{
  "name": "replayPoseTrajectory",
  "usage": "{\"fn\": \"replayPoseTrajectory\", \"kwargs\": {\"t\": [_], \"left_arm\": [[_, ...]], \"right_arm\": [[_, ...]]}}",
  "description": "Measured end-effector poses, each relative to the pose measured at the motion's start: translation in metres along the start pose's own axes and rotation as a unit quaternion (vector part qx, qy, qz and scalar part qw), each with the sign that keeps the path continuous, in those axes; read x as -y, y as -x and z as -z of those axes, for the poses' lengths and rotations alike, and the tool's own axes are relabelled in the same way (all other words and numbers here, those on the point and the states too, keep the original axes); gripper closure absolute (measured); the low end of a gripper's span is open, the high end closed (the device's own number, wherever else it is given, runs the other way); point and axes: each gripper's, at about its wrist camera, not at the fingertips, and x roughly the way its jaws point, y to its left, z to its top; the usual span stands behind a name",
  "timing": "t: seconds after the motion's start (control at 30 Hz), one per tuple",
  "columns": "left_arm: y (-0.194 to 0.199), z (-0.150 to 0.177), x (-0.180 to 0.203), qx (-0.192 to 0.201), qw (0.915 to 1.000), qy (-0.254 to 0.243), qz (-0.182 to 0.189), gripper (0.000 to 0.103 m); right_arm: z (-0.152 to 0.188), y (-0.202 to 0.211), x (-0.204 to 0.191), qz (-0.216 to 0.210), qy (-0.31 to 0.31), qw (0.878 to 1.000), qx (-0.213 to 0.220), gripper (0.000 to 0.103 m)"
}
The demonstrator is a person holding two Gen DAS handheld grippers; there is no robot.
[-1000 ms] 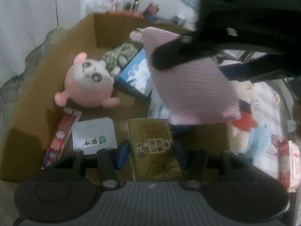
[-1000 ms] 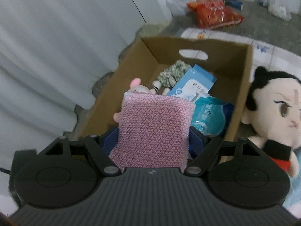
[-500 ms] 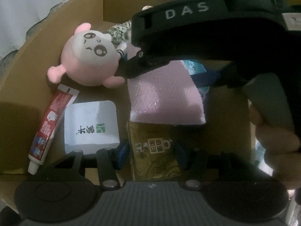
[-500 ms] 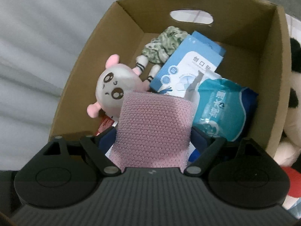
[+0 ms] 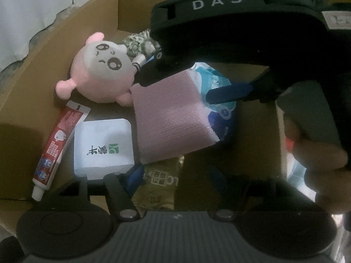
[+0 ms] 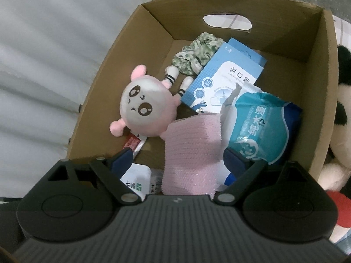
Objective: Organize soft objects
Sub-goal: 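Carry the pink pouch and gold tissue pack into the box and release both, then move both tools back over the mat toward the blue towel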
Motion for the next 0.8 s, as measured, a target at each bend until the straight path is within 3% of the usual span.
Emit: {"fn": "replayPoseTrajectory", "kwargs": {"t": [0.23,0.47,0.8], "left_arm": [[0.022,0.007,0.004,0.031,0.9995,-0.009,0.004,0.021],[0.045,0.017,0.012,0.072,0.9972,-0.021,0.004,0.019],[0.079,0.041,0.048,0.121,0.9904,-0.066,0.011,0.011]], "right_arm": [[0.003,0.022,0.007,-0.057,-0.025,0.998,0.018,0.013],[0.013,0.071,0.027,-0.107,-0.052,0.991,0.066,0.013],[0.083,0.172,0.071,-0.126,-0.059,0.979,0.151,0.013]]}}
